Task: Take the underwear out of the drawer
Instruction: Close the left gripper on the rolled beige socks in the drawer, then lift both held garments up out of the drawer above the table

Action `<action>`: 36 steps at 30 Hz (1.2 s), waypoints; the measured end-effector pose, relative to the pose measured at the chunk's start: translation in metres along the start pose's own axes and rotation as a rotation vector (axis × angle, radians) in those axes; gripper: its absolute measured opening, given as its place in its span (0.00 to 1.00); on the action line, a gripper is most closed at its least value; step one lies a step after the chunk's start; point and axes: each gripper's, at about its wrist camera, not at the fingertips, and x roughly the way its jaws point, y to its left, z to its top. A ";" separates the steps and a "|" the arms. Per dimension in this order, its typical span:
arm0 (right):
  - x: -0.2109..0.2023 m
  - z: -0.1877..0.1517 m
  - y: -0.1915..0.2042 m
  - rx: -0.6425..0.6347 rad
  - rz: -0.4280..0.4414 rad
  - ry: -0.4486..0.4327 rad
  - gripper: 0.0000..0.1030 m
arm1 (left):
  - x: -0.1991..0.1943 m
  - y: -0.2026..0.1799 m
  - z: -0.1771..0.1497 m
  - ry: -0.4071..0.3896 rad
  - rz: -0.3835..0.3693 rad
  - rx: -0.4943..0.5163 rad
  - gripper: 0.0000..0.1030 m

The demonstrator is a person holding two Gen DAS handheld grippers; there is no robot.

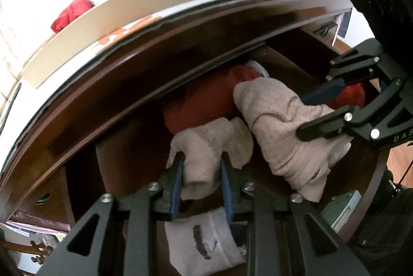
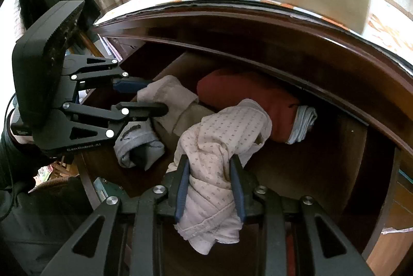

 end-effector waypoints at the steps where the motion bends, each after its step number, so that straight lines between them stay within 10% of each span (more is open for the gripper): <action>1: 0.000 0.000 0.000 -0.003 -0.001 -0.003 0.32 | -0.001 0.002 0.000 -0.008 0.001 -0.006 0.24; 36: -0.043 -0.019 0.017 -0.122 -0.022 -0.224 0.31 | -0.040 0.025 -0.011 -0.258 0.055 -0.166 0.23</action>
